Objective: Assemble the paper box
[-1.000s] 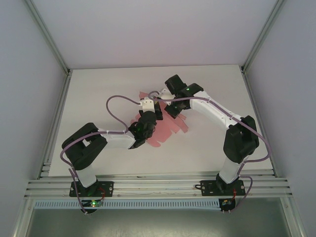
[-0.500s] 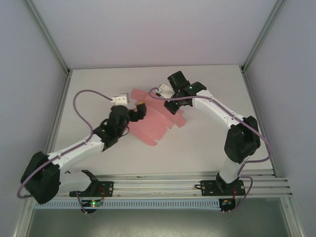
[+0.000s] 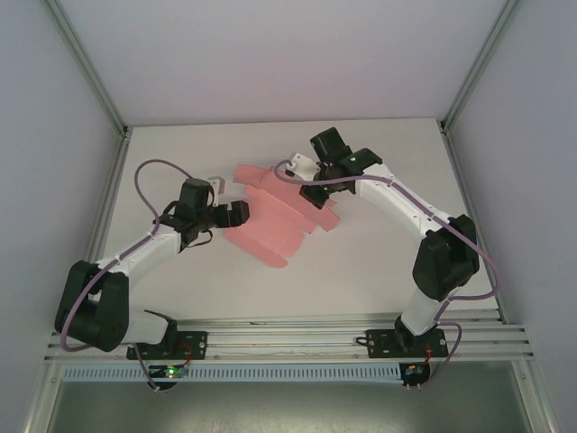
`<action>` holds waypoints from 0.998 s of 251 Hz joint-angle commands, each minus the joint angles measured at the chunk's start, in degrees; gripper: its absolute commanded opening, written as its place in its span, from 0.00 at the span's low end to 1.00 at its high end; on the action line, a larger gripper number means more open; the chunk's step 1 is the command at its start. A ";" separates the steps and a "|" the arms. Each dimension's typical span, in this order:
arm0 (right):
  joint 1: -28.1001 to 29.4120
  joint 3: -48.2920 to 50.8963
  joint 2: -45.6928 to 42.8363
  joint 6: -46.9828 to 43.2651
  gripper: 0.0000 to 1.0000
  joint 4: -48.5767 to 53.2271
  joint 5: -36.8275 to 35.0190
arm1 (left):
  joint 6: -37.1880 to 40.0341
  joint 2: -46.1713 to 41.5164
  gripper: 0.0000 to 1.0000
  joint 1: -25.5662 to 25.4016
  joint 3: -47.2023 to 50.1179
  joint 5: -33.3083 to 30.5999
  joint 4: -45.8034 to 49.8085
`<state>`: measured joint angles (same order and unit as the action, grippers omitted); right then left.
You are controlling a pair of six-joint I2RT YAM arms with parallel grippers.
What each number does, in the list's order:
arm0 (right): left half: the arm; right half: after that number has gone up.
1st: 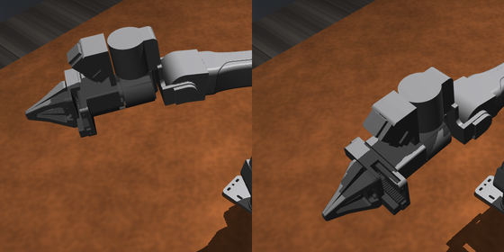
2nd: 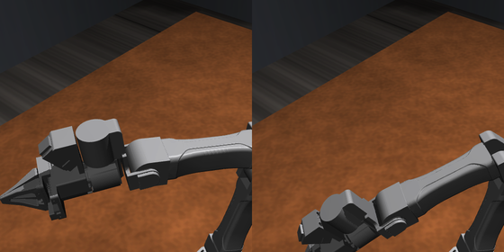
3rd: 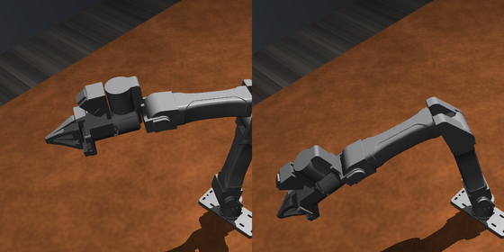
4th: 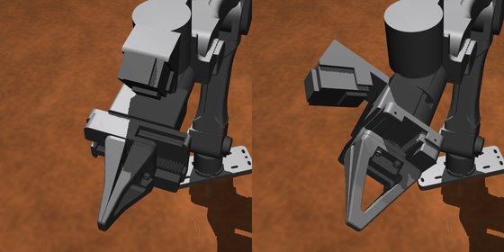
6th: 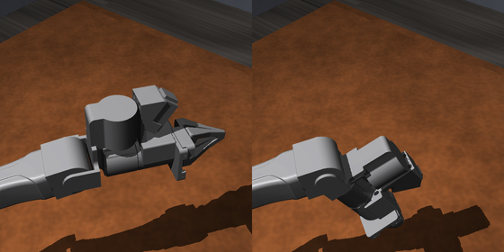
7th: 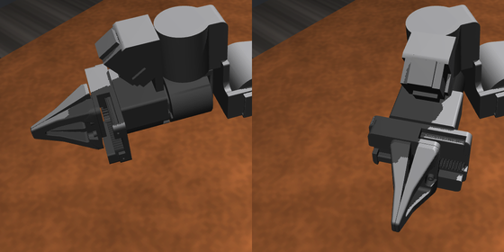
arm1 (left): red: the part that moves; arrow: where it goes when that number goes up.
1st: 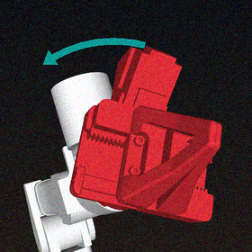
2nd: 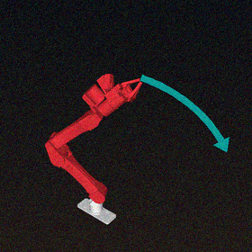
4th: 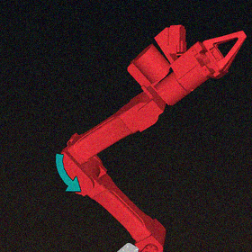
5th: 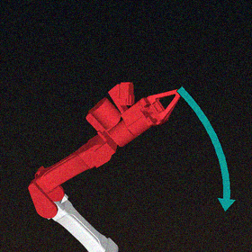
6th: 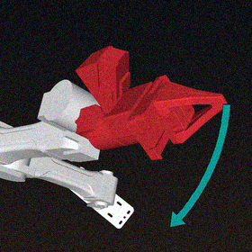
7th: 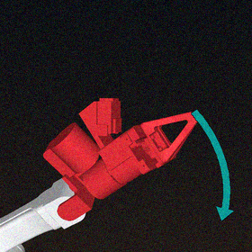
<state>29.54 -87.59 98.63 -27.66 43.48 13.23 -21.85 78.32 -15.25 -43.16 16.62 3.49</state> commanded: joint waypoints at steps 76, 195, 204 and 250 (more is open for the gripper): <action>-1.68 -1.75 0.90 -2.05 0.00 3.43 7.33 | 5.38 6.73 0.82 1.95 -5.23 1.07 -9.84; -2.78 -2.37 2.09 -1.51 0.00 3.82 8.73 | 4.60 13.65 0.52 4.08 -6.97 13.38 -16.53; -2.77 -2.50 2.26 -1.52 0.00 4.04 8.84 | 4.50 13.91 0.52 3.97 -6.77 14.48 -17.53; -2.81 -2.63 1.66 -1.51 0.00 4.28 9.05 | 4.88 15.09 0.50 4.08 -7.56 14.06 -17.37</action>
<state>27.11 -88.51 99.96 -28.88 46.76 20.47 -17.78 92.29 -11.60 -50.46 28.88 -11.16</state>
